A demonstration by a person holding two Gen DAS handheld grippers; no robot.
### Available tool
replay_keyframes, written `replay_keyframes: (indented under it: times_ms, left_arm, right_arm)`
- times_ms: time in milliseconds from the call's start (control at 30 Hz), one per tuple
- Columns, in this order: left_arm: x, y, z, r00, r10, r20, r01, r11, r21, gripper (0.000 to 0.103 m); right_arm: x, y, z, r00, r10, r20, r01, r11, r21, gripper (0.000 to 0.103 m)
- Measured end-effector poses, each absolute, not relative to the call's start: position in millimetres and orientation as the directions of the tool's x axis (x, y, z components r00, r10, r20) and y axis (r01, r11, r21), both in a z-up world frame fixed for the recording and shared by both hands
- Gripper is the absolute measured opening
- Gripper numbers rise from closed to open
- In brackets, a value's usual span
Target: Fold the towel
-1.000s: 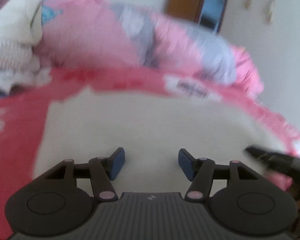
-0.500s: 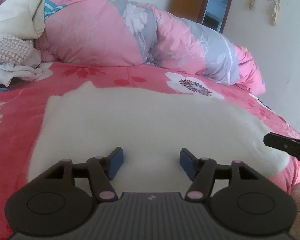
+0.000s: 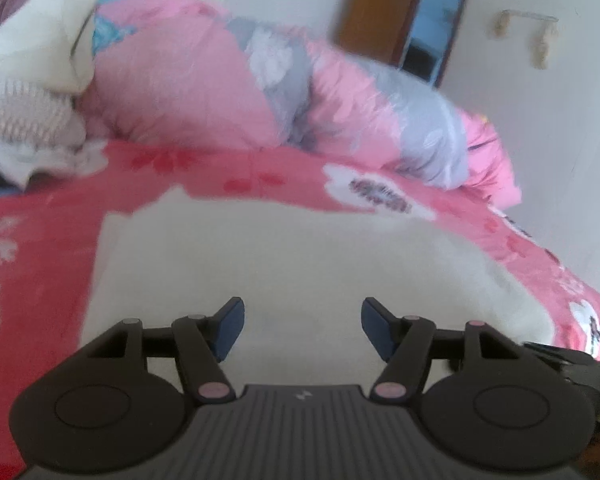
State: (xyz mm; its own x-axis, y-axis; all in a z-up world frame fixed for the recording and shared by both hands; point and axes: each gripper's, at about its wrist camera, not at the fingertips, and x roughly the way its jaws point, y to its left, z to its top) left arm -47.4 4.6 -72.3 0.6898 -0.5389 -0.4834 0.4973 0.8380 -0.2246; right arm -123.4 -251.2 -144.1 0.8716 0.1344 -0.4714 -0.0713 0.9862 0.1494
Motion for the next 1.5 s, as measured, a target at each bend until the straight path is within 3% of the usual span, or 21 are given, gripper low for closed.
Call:
replay_keyframes:
  times_ms: [133, 233, 500, 633, 767, 833, 967, 1133, 1300, 1500]
  left_arm:
    - [-75.4, -5.2, -79.0, 0.677, -0.558, -0.481, 0.562, 0.813, -0.152, 0.074]
    - [-77.5, -14.6, -104.5, 0.635, -0.527, -0.564, 0.549, 0.822, -0.149, 0.074]
    - [-84.0, -19.8, -112.6, 0.652, -0.513, -0.558, 0.553, 0.826, -0.114, 0.080]
    - [-85.0, -21.7, -113.3, 0.656, -0.510, -0.556, 0.551, 0.828, -0.108, 0.081]
    - [-84.2, -21.3, -112.7, 0.653, -0.514, -0.556, 0.553, 0.825, -0.112, 0.081]
    - [-84.1, -19.5, -112.3, 0.649, -0.521, -0.554, 0.557, 0.822, -0.120, 0.081]
    - [-83.4, -17.4, -111.1, 0.643, -0.527, -0.556, 0.556, 0.820, -0.133, 0.081]
    - [-83.9, -19.1, -111.4, 0.646, -0.526, -0.554, 0.556, 0.821, -0.130, 0.083]
    - [-82.8, -19.4, -109.5, 0.641, -0.527, -0.557, 0.561, 0.818, -0.129, 0.083]
    - [-82.4, -11.5, -86.2, 0.661, -0.520, -0.542, 0.537, 0.831, -0.143, 0.083]
  right_arm:
    - [-124.6, -250.6, -145.3, 0.872, 0.132, -0.470, -0.070, 0.987, 0.147, 0.034]
    - [-124.7, -249.8, -145.7, 0.872, 0.130, -0.473, -0.067, 0.987, 0.149, 0.034]
    - [-127.4, -245.9, -125.5, 0.856, 0.116, -0.504, -0.054, 0.989, 0.136, 0.034]
    - [-140.1, -231.5, -111.8, 0.876, 0.169, -0.451, -0.128, 0.985, 0.119, 0.034]
    - [-128.0, -216.5, -137.7, 0.838, 0.154, -0.524, -0.145, 0.988, 0.058, 0.035]
    - [-129.4, -213.2, -147.9, 0.856, 0.147, -0.495, -0.155, 0.988, 0.024, 0.036]
    - [-130.7, -213.8, -133.0, 0.851, 0.137, -0.507, -0.141, 0.990, 0.032, 0.036]
    - [-150.0, -240.2, -115.8, 0.894, 0.021, -0.447, -0.009, 1.000, 0.029, 0.037]
    - [-150.8, -275.7, -152.8, 0.879, 0.011, -0.477, 0.050, 0.992, 0.116, 0.037]
    - [-145.6, -275.7, -151.2, 0.876, 0.004, -0.483, 0.058, 0.992, 0.114, 0.038]
